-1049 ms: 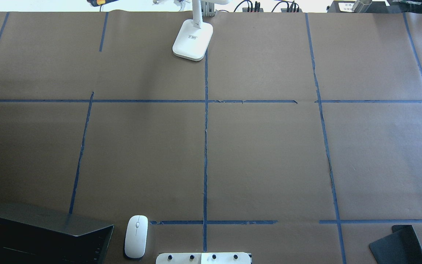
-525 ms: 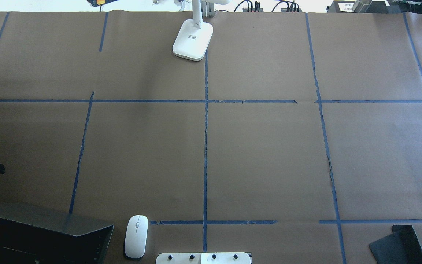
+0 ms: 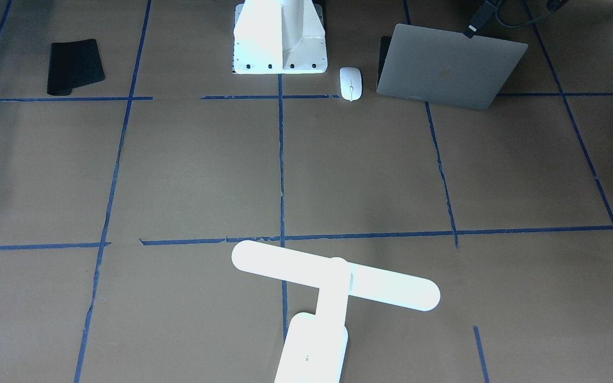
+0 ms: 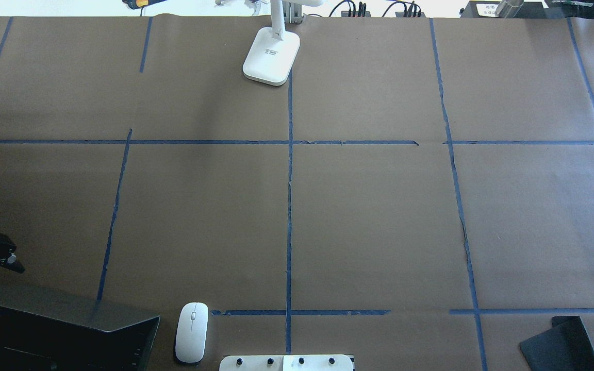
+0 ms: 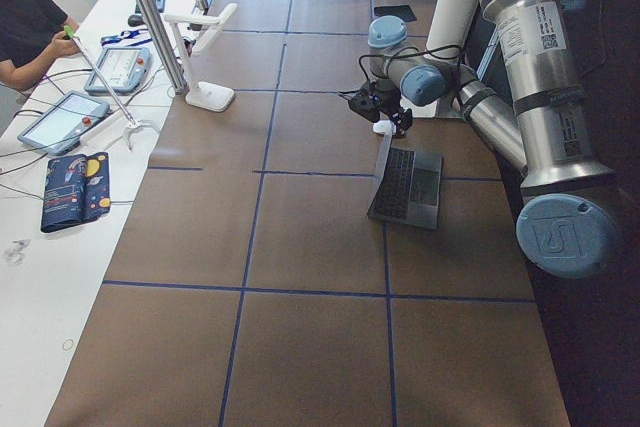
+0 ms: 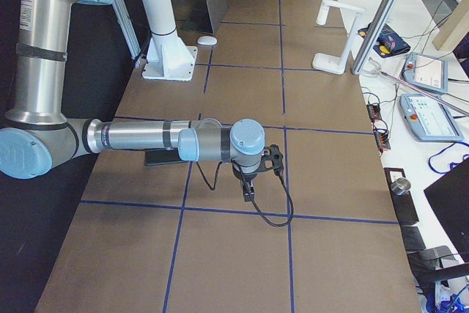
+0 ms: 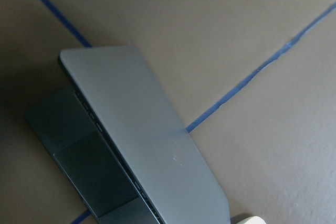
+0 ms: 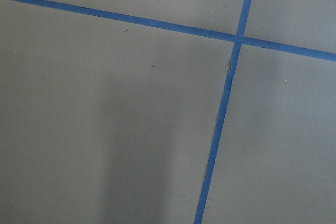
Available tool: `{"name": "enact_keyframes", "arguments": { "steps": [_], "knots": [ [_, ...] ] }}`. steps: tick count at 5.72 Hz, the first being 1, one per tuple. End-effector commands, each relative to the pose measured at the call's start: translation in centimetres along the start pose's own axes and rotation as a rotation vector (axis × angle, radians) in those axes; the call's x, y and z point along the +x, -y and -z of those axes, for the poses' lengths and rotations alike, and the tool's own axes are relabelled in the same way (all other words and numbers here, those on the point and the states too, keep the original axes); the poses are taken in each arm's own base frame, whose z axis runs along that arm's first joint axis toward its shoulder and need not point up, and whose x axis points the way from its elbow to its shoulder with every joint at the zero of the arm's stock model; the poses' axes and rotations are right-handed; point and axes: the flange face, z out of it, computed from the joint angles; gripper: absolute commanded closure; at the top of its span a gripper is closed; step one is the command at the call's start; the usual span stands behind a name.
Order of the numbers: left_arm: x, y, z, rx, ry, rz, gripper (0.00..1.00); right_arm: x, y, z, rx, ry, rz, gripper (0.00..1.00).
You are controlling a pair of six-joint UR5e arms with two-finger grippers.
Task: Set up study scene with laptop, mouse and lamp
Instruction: 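Carry the grey laptop with the left gripper out onto the table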
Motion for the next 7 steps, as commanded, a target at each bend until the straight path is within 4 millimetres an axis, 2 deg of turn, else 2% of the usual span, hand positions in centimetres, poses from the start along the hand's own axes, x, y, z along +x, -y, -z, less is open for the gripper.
{"name": "enact_keyframes", "arguments": {
  "steps": [1, 4, 5, 6, 7],
  "knots": [
    [-0.7, -2.3, -2.4, 0.039, -0.018, 0.059, 0.00, 0.8, -0.2, -0.6, -0.012, 0.001, -0.004, 0.00],
    [-2.1, -5.0, -6.9, 0.165, -0.016, 0.156, 0.01, 0.8, -0.2, -0.7, -0.014, 0.000, -0.011, 0.00],
    [-2.1, -5.1, -7.2, 0.173, -0.019, 0.165, 0.16, 0.8, -0.2, -0.7, -0.013, 0.000, -0.012, 0.00],
    [-1.9, -5.1, -7.3, 0.173, -0.024, 0.168, 0.53, 0.7, -0.2, -0.6, -0.012, -0.001, -0.011, 0.00],
    [-1.6, -4.9, -6.9, 0.174, -0.040, 0.183, 0.95, 0.7, -0.3, -0.5, -0.010, -0.001, -0.009, 0.00]
  ]
}}
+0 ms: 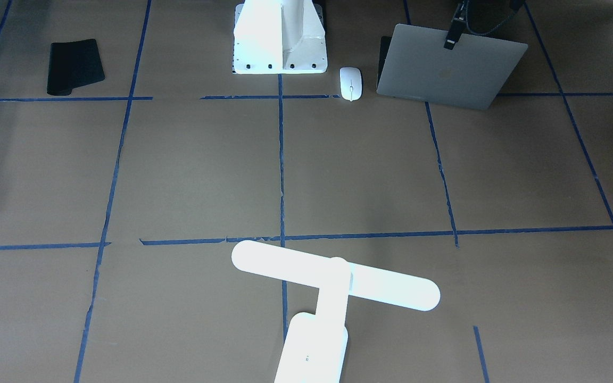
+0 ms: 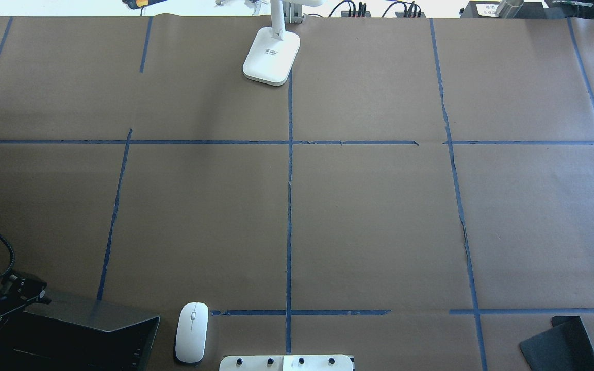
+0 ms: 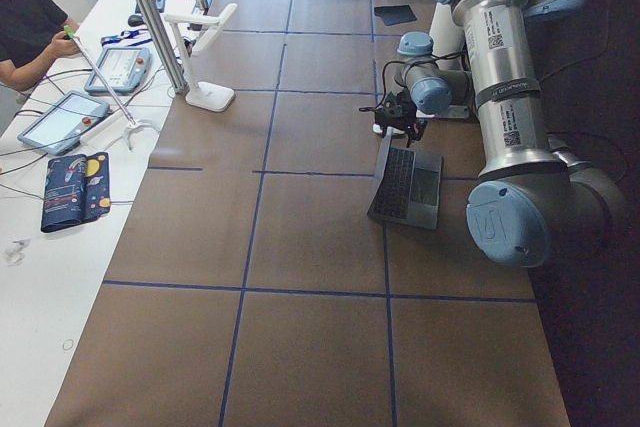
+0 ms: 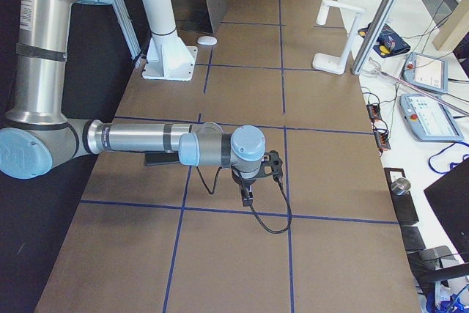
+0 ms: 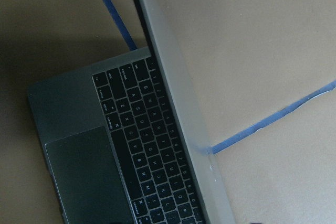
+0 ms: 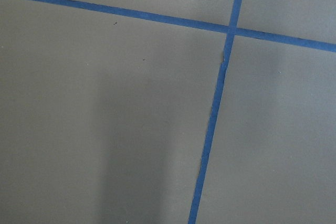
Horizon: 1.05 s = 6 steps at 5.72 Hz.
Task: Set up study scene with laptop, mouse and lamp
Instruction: 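Carry the grey laptop with the left gripper out onto the table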
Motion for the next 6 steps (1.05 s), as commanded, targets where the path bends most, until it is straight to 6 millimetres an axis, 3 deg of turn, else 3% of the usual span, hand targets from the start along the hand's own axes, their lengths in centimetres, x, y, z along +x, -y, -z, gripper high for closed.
{"name": "enact_keyframes", "arguments": {
  "steps": [1, 4, 5, 6],
  "knots": [
    [1.2, 1.3, 0.8, 0.016, -0.044, 0.047, 1.00, -0.1, -0.2, 0.1, 0.002, 0.000, -0.001, 0.00],
    [4.6, 7.2, 5.0, 0.092, -0.192, 0.127, 1.00, -0.3, -0.2, 0.2, 0.003, 0.004, -0.005, 0.00],
    [5.9, 7.8, 5.5, 0.117, -0.205, 0.138, 1.00, -0.3, -0.2, 0.2, 0.004, 0.004, -0.005, 0.00],
    [9.7, 7.4, 6.3, 0.130, -0.243, 0.172, 1.00, -0.3, -0.2, 0.2, 0.005, 0.006, -0.005, 0.00]
  ]
}}
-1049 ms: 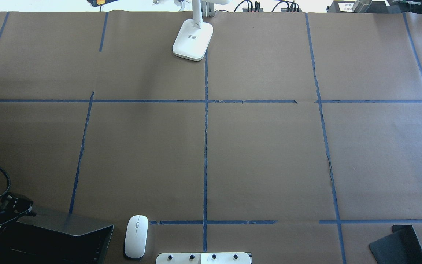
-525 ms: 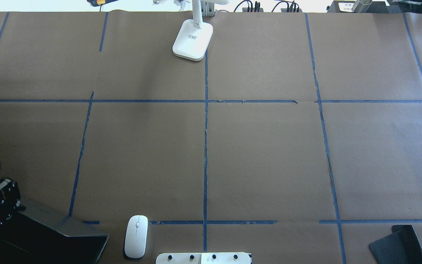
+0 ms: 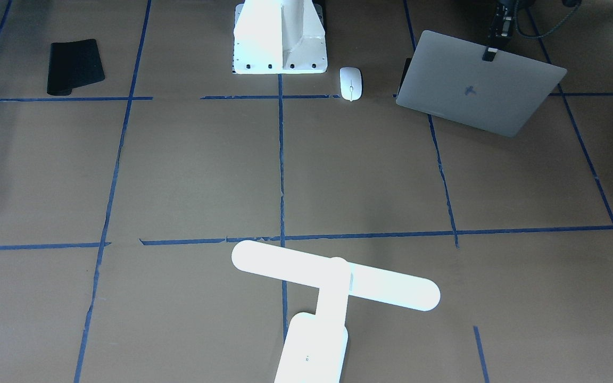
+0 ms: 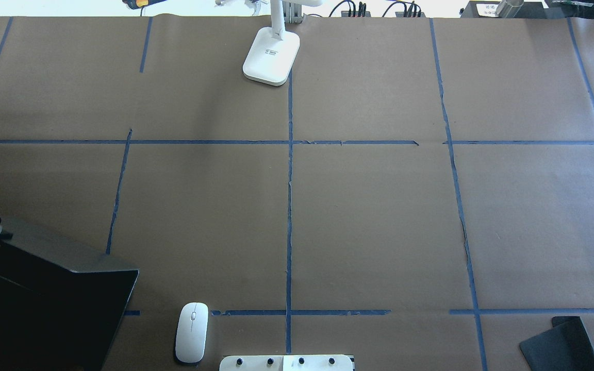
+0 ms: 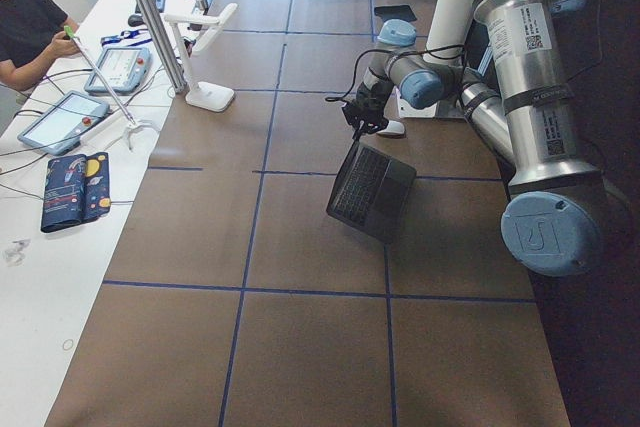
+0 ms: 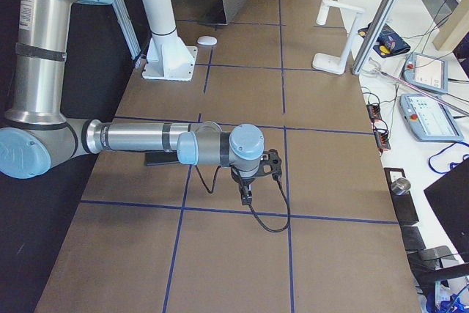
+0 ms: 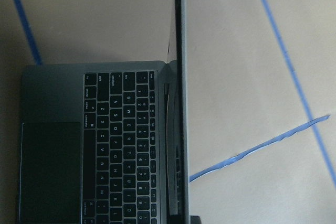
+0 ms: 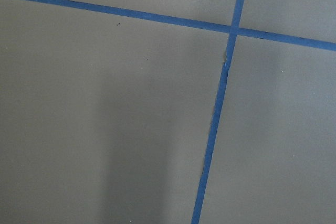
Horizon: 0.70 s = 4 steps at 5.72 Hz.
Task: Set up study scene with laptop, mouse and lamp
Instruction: 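Carry the grey laptop with the left gripper out onto the table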
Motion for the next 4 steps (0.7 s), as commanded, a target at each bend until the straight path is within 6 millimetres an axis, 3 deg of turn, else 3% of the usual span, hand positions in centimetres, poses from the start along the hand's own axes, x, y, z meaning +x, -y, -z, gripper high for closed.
{"name": "enact_keyframes", "arguments": {
  "steps": [1, 3, 4],
  "knots": [
    [8.0, -2.5, -0.7, 0.033, -0.051, 0.052, 1.00, 0.0, 0.0, 0.0, -0.001, 0.001, 0.000, 0.00],
    [16.2, -6.3, -2.7, 0.044, -0.077, 0.079, 1.00, 0.0, 0.0, 0.0, 0.000, 0.004, 0.000, 0.00],
    [22.3, -9.4, -4.4, 0.046, -0.088, 0.105, 1.00, -0.1, 0.0, 0.0, 0.001, 0.006, 0.001, 0.00]
  ]
}}
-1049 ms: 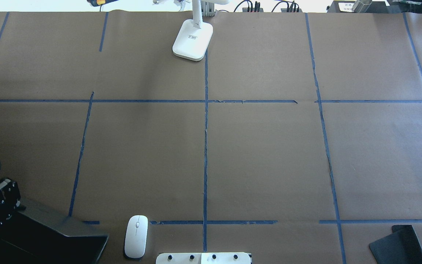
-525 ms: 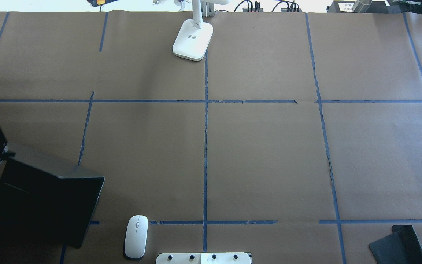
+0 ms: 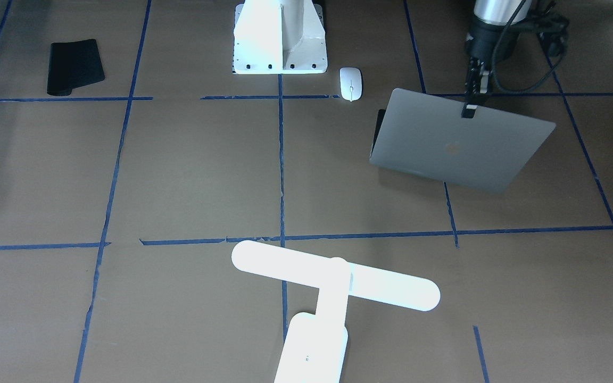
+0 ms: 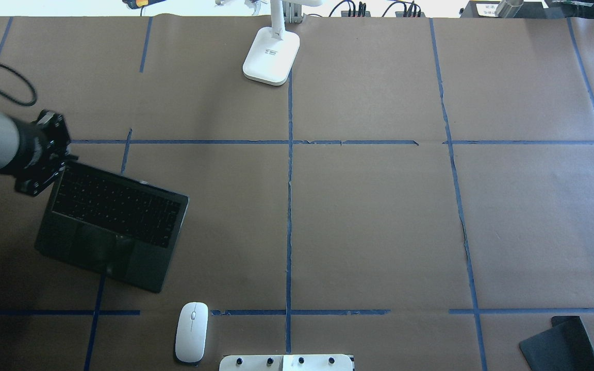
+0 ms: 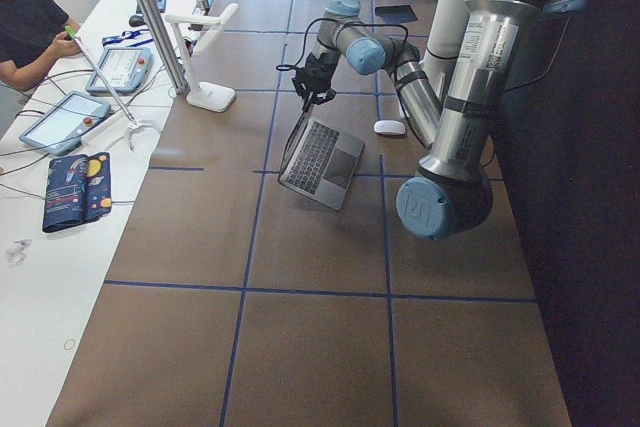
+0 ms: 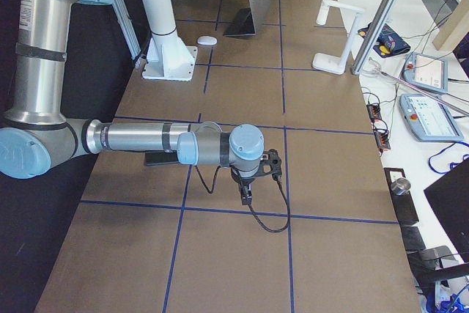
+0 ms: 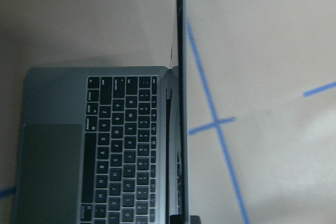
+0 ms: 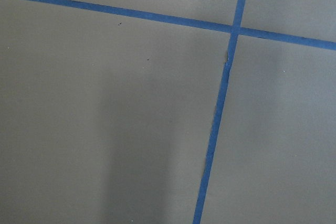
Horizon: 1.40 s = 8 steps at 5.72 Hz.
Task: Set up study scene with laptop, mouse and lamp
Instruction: 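Move the laptop with the left gripper toward the white lamp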
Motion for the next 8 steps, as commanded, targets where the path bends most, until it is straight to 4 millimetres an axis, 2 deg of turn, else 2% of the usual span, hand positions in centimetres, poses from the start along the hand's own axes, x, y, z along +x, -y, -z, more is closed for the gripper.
{"name": "enact_keyframes", "arguments": {
  "steps": [1, 2, 3, 4, 5, 6, 7, 8],
  "knots": [
    [8.9, -6.7, -3.2, 0.008, 0.001, 0.053, 1.00, -0.2, -0.1, 0.1, 0.003, 0.010, 0.001, 0.00],
    [11.8, -9.6, -4.0, 0.006, 0.001, 0.136, 1.00, -0.3, -0.1, 0.1, 0.004, 0.012, 0.001, 0.00],
    [14.9, -13.3, -3.4, -0.003, 0.001, 0.210, 1.00, -0.3, -0.1, 0.1, 0.004, 0.012, 0.001, 0.00],
    [14.7, -17.4, -3.1, -0.030, 0.016, 0.242, 1.00, -0.3, -0.1, 0.1, 0.004, 0.012, 0.001, 0.00],
    [16.4, -20.2, -2.6, -0.037, 0.021, 0.303, 1.00, -0.3, -0.1, 0.1, 0.004, 0.012, 0.001, 0.00],
    [16.0, -22.0, -2.7, -0.042, 0.032, 0.325, 1.00, -0.3, -0.1, 0.1, 0.003, 0.016, 0.000, 0.00],
    [16.0, -24.7, -3.0, -0.044, 0.048, 0.310, 1.00, -0.3, -0.1, 0.1, 0.004, 0.016, 0.001, 0.00],
    [17.1, -25.9, -3.5, -0.034, 0.055, 0.310, 1.00, -0.3, -0.1, 0.1, 0.003, 0.018, 0.000, 0.00]
  ]
}}
